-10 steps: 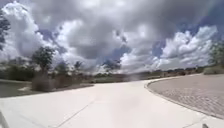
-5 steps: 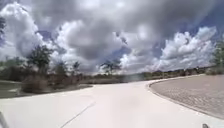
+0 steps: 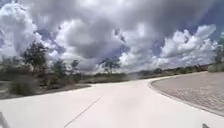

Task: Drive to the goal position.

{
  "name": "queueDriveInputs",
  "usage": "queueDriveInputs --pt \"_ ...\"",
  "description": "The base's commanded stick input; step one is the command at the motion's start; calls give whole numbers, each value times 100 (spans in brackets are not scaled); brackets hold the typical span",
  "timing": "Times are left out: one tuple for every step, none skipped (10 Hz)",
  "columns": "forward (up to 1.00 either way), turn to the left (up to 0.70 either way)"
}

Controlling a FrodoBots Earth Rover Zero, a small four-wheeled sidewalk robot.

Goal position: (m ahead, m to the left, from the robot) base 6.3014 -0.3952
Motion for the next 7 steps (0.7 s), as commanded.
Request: queueDriveInputs --pt "85 -27" --pt "85 -4" --pt "85 0" --pt "85 0" --pt "85 0" --pt "85 0" --pt "85 0"
